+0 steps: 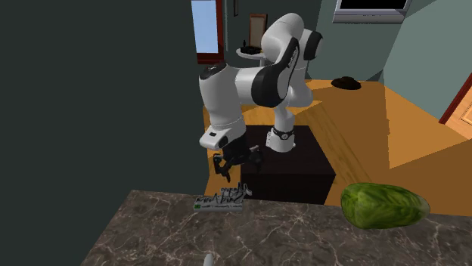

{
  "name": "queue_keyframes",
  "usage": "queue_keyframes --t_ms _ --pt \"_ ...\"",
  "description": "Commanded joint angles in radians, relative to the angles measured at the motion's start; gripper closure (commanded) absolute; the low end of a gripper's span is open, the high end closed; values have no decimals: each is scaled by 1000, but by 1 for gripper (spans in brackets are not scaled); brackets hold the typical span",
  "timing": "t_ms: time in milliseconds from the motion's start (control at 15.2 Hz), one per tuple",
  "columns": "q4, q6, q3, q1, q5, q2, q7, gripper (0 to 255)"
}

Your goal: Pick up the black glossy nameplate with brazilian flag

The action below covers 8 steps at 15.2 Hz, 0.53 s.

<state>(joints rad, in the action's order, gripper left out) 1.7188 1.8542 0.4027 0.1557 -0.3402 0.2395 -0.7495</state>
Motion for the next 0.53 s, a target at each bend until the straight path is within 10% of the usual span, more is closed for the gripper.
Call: queue_keyframes --t_ms 0,396,462 --pt "3 15 0 6 -11 18 -15 0" --pt "42 67 -4 6 -24 35 -33 0" --pt "43 66 -3 6 -22 32 -32 255"
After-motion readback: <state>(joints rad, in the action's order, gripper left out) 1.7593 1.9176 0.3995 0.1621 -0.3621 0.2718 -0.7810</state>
